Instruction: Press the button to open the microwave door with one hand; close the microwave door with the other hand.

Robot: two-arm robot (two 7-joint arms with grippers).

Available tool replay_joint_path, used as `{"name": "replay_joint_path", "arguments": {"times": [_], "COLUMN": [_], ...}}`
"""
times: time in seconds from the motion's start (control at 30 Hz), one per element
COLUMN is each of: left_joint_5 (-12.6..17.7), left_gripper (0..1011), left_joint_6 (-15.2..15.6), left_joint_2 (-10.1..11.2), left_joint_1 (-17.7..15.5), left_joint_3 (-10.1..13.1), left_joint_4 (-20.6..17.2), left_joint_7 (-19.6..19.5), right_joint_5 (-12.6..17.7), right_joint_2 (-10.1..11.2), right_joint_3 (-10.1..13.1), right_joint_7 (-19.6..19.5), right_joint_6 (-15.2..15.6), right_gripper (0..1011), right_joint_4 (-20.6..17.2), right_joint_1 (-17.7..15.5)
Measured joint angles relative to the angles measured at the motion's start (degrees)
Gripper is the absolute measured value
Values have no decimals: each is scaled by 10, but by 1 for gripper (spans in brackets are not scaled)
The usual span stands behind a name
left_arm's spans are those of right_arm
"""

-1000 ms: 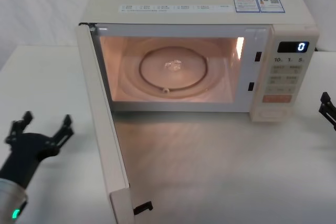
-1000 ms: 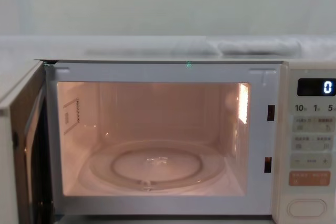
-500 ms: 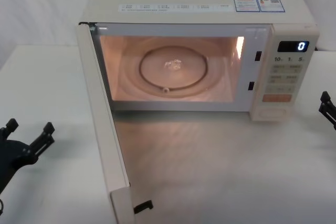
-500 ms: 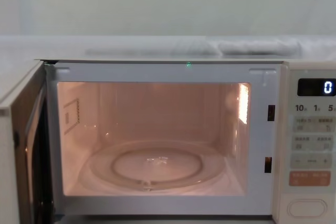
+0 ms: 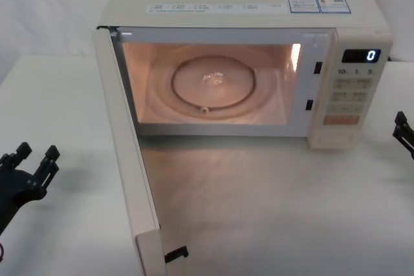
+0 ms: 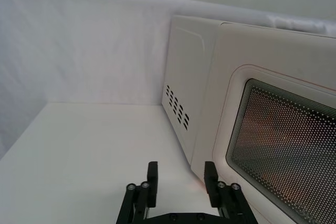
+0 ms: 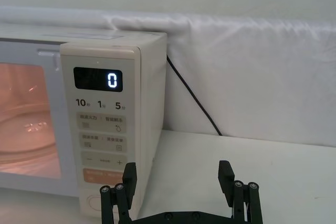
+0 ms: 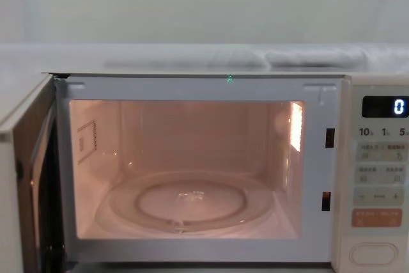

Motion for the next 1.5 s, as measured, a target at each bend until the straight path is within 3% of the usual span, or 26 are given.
{"name": "replay_joint_path", "arguments": {"times": [0.63,0.97,1.27,1.5], "left_joint_5": [7,1,-29,-58], "left_gripper": [7,0,0,0], "left_joint_6": [-1,0,0,-9], "left_joint_2": [-3,3,30,61], "left_joint_1": [-1,-5,-16,-12], "left_joint_3": [1,3,3,2], "left_joint_4": [2,3,-11,-36], "left_joint_7": [5,0,-22,-71], "right_joint_5": [0,0,0,0], "right_joint_2": [0,0,0,0], "right_joint_3": [0,0,0,0], "right_joint_7": [0,0,0,0], "right_joint_6": [0,0,0,0], "right_gripper": [1002,1002,1002,1002], "right_joint_4": [0,0,0,0], "right_joint_1": [0,0,0,0]}}
